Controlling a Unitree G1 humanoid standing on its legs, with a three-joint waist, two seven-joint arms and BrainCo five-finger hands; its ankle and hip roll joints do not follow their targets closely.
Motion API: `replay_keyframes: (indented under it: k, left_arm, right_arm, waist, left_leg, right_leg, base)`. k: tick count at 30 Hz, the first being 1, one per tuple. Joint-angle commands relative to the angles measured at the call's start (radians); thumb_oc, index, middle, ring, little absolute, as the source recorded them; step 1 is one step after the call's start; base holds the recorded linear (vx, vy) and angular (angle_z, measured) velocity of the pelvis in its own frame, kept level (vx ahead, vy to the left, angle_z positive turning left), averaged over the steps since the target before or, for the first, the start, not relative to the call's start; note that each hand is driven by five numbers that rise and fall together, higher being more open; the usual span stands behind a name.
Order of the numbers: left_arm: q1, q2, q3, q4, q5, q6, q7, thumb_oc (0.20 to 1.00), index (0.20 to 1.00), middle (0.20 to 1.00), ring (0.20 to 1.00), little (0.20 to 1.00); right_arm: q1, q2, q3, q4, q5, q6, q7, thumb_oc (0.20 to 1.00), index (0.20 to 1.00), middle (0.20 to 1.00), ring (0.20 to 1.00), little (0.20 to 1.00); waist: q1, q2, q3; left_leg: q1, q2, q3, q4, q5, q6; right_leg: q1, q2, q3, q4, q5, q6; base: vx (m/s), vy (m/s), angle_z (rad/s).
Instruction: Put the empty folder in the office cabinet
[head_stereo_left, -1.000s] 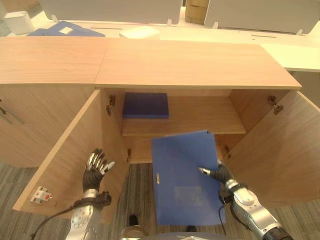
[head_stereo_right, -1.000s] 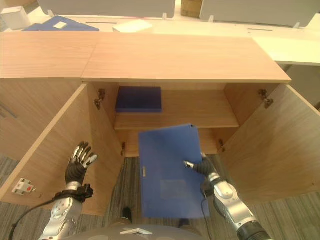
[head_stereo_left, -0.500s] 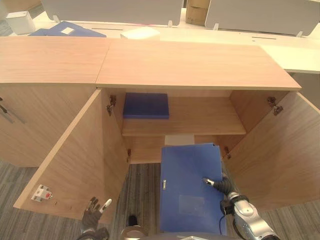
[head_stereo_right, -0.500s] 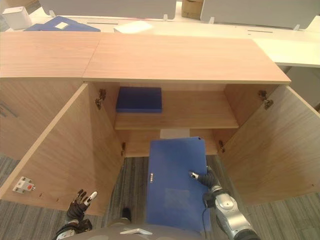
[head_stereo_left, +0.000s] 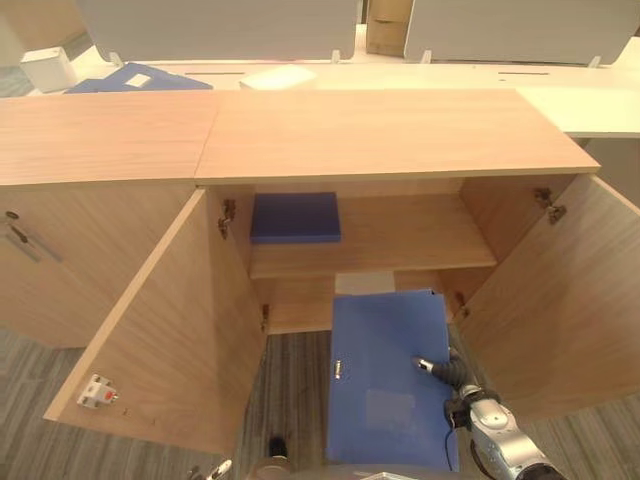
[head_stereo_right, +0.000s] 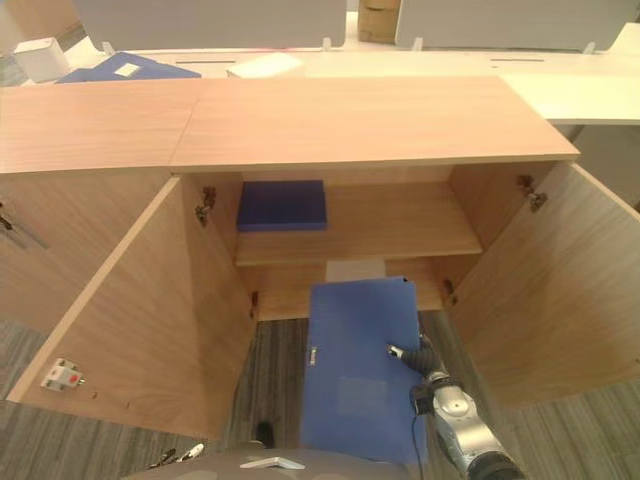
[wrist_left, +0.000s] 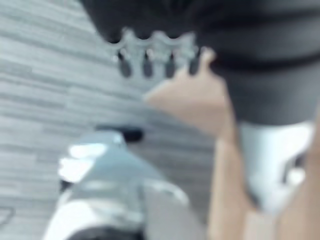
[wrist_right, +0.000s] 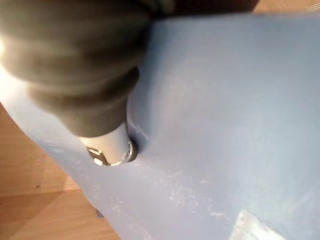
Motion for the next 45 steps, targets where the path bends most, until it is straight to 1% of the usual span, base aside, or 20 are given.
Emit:
replay_keyframes:
  k: [1,2,3,5,8,11,15,16,17,19,21,22,23,24,26,28,29,35,40,45]
  left_arm:
    - [-0.039,0.043,-0.054,-0.012,0.105,-0.002,-0.064,1.0,1.0,1.0,1.0,1.0]
    - [-0.039,0.042,-0.072,-0.008,0.068,0.003,-0.073,1.0,1.0,1.0,1.0,1.0]
    - [-0.039,0.043,-0.073,-0.009,0.039,0.01,-0.074,1.0,1.0,1.0,1.0,1.0]
    - [-0.039,0.043,-0.073,-0.009,0.039,0.01,-0.074,1.0,1.0,1.0,1.0,1.0]
    - [-0.034,0.063,-0.058,-0.021,0.004,0.013,-0.099,1.0,1.0,1.0,1.0,1.0]
    - [-0.031,0.05,-0.069,-0.034,-0.014,0.024,-0.095,1.0,1.0,1.0,1.0,1.0]
    - [-0.023,0.028,-0.075,-0.031,-0.01,0.02,-0.073,1.0,1.0,1.0,1.0,1.0]
    - [-0.026,0.018,-0.078,-0.023,-0.007,0.01,-0.076,1.0,1.0,1.0,1.0,1.0]
    - [-0.026,0.01,-0.082,-0.014,-0.012,-0.002,-0.078,1.0,1.0,1.0,1.0,1.0]
    - [-0.027,0.004,-0.087,-0.019,-0.018,-0.003,-0.088,1.0,1.0,1.0,1.0,1.0]
    - [-0.051,0.01,-0.105,-0.028,0.019,-0.018,-0.11,1.0,1.0,1.0,1.0,1.0]
    - [-0.061,0.013,-0.11,-0.03,0.02,-0.022,-0.112,1.0,1.0,1.0,1.0,1.0]
    - [-0.081,0.019,-0.12,-0.041,0.004,-0.016,-0.106,1.0,1.0,1.0,1.0,1.0]
    - [-0.081,0.019,-0.12,-0.041,0.004,-0.016,-0.106,1.0,1.0,1.0,1.0,1.0]
    - [-0.111,0.029,-0.139,-0.064,0.024,0.003,-0.114,1.0,1.0,1.0,1.0,1.0]
    - [-0.144,0.031,-0.174,-0.065,0.028,-0.002,-0.113,1.0,1.0,1.0,1.0,1.0]
    - [-0.144,0.031,-0.174,-0.065,0.028,-0.002,-0.113,1.0,1.0,1.0,1.0,1.0]
    - [-0.136,0.015,-0.193,-0.07,-0.001,-0.016,-0.113,1.0,1.0,1.0,1.0,1.0]
    - [-0.114,0.006,-0.181,-0.074,-0.017,-0.013,-0.124,1.0,1.0,1.0,1.0,1.0]
    - [-0.108,0.002,-0.181,-0.09,0.004,-0.013,-0.108,1.0,1.0,1.0,1.0,1.0]
  right_arm:
    - [-0.161,-0.052,-0.053,-0.034,0.071,-0.102,-0.01,0.2,0.2,0.2,0.2,0.2]
    - [-0.195,-0.059,-0.057,0.003,0.076,-0.101,-0.009,0.2,0.2,0.2,0.2,0.2]
    - [-0.206,-0.06,-0.058,0.015,0.076,-0.096,-0.013,0.2,0.2,0.2,0.2,0.2]
    - [-0.206,-0.06,-0.058,0.015,0.076,-0.096,-0.013,0.2,0.2,0.2,0.2,0.2]
    - [-0.238,-0.066,-0.093,0.052,0.066,-0.063,0.001,0.2,0.2,0.2,0.2,0.2]
    - [-0.231,-0.057,-0.115,0.07,0.061,-0.049,0.011,0.2,0.2,0.2,0.2,0.2]
    - [-0.217,-0.045,-0.113,0.064,0.036,-0.033,0.007,0.2,0.2,0.2,0.2,0.2]
    - [-0.217,-0.049,-0.11,0.071,0.035,-0.041,0.015,0.2,0.2,0.2,0.2,0.2]
    - [-0.215,-0.054,-0.11,0.079,0.036,-0.052,0.021,0.2,0.2,0.2,0.2,0.2]
    - [-0.22,-0.053,-0.111,0.079,0.045,-0.065,0.018,0.2,0.2,0.2,0.2,0.2]
    - [-0.243,-0.058,-0.115,0.068,0.074,-0.096,0.01,0.2,0.2,0.2,0.2,0.2]
    - [-0.25,-0.063,-0.119,0.065,0.075,-0.1,0.011,0.2,0.2,0.2,0.2,0.2]
    - [-0.263,-0.075,-0.127,0.05,0.081,-0.11,0.003,0.2,0.2,0.2,0.2,0.2]
    - [-0.263,-0.075,-0.127,0.05,0.081,-0.11,0.003,0.2,0.2,0.2,0.2,0.2]
    - [-0.305,-0.104,-0.148,0.021,0.108,-0.11,-0.033,0.2,0.2,0.2,0.2,0.2]
    - [-0.419,-0.163,-0.176,0.027,0.138,-0.101,-0.053,0.2,0.2,0.2,0.2,0.2]
    - [-0.419,-0.163,-0.176,0.027,0.138,-0.101,-0.053,0.2,0.2,0.2,0.2,0.2]
    - [-0.55,-0.23,-0.218,0.047,0.222,-0.098,-0.054,0.2,0.2,0.2,0.2,0.2]
    - [-0.625,-0.245,-0.24,0.092,0.279,-0.082,-0.074,0.2,0.2,0.2,0.2,0.2]
    - [-0.687,-0.264,-0.256,0.146,0.281,-0.07,-0.097,0.2,0.2,0.2,0.2,0.2]
  waist:
    - [0.006,0.058,0.123]
    - [0.004,0.068,0.136]
    - [0.0,0.071,0.141]
    - [0.0,0.071,0.141]
    - [-0.026,0.051,0.153]
    - [-0.03,0.042,0.16]
    - [-0.04,0.033,0.17]
    - [-0.054,0.022,0.167]
    - [-0.066,0.022,0.154]
    - [-0.074,0.026,0.142]
    - [-0.082,0.038,0.149]
    - [-0.086,0.041,0.155]
    - [-0.093,0.043,0.168]
    - [-0.093,0.043,0.168]
    - [-0.108,0.057,0.194]
    - [-0.109,0.085,0.235]
    - [-0.109,0.085,0.235]
    - [-0.104,0.132,0.275]
    - [-0.075,0.143,0.274]
    - [-0.054,0.141,0.263]
  left_leg:
    - [0.007,-0.031,-0.023,0.126,-0.17,0.075]
    - [0.011,-0.037,-0.016,0.138,-0.181,0.074]
    - [0.027,-0.042,-0.018,0.141,-0.206,0.068]
    - [0.027,-0.042,-0.018,0.141,-0.206,0.068]
    - [0.101,-0.06,0.018,0.162,-0.291,0.058]
    - [0.136,-0.062,0.002,0.185,-0.323,0.065]
    - [0.17,-0.048,-0.03,0.216,-0.355,0.067]
    - [0.172,-0.044,-0.043,0.228,-0.36,0.066]
    - [0.181,-0.026,-0.049,0.228,-0.371,0.056]
    - [0.19,0.012,-0.033,0.228,-0.38,0.037]
    - [0.176,0.082,0.015,0.227,-0.386,0.013]
    - [0.17,0.099,0.029,0.228,-0.383,0.007]
    - [0.166,0.132,0.081,0.213,-0.36,-0.009]
    - [0.166,0.132,0.081,0.213,-0.36,-0.009]
    - [0.157,0.188,0.155,0.173,-0.303,-0.048]
    - [0.128,0.189,0.141,0.123,-0.27,-0.07]
    - [0.128,0.189,0.141,0.123,-0.27,-0.07]
    - [0.127,0.158,0.116,0.057,-0.252,-0.086]
    - [0.139,0.145,0.113,0.042,-0.249,-0.087]
    - [0.146,0.15,0.109,0.049,-0.253,-0.091]
  right_leg:
    - [-0.107,-0.123,-0.002,0.266,-0.007,0.005]
    - [-0.123,-0.118,-0.004,0.243,0.001,0.0]
    - [-0.122,-0.106,0.001,0.208,-0.009,0.013]
    - [-0.122,-0.106,0.001,0.208,-0.009,0.013]
    - [-0.178,-0.052,-0.024,-0.066,0.105,0.07]
    - [-0.237,-0.037,-0.028,-0.074,0.086,0.083]
    - [-0.252,-0.04,-0.01,-0.074,0.097,0.08]
    - [-0.26,-0.047,0.018,-0.074,0.098,0.068]
    - [-0.259,-0.047,0.046,-0.074,0.092,0.06]
    - [-0.252,-0.055,0.052,-0.064,0.1,0.049]
    - [-0.278,-0.063,0.048,0.008,0.078,0.047]
    - [-0.284,-0.064,0.041,0.019,0.075,0.046]
    - [-0.307,-0.085,0.019,0.051,0.08,0.052]
    - [-0.307,-0.085,0.019,0.051,0.08,0.052]
    - [-0.347,-0.11,-0.022,0.089,0.076,0.055]
    - [-0.415,-0.127,-0.019,0.13,0.07,0.058]
    - [-0.415,-0.127,-0.019,0.13,0.07,0.058]
    - [-0.503,-0.147,0.0,0.172,0.072,0.059]
    - [-0.508,-0.181,-0.015,0.182,0.083,0.068]
    - [-0.489,-0.189,-0.025,0.187,0.075,0.068]
  base:
    - [0.01,0.191,-0.38]
    - [0.12,0.168,-0.35]
    - [0.13,0.064,-0.2]
    - [0.12,0.003,-0.21]
    - [0.46,-0.097,-0.26]
    - [0.52,-0.224,-0.22]
    - [0.44,-0.26,0.24]
    - [0.41,-0.327,0.35]
    - [0.55,-0.43,0.56]
    - [0.34,-0.303,0.71]
    - [0.16,-0.256,0.88]
    - [0.07,-0.229,0.87]
    - [0.02,-0.146,0.59]
    - [-0.02,-0.178,0.23]
    - [-0.08,-0.147,0.3]
    - [-0.13,-0.035,0.49]
    - [-0.06,0.021,0.35]
    - [-0.05,0.059,0.27]
    - [0.0,0.026,0.27]
    - [0.01,-0.001,0.07]
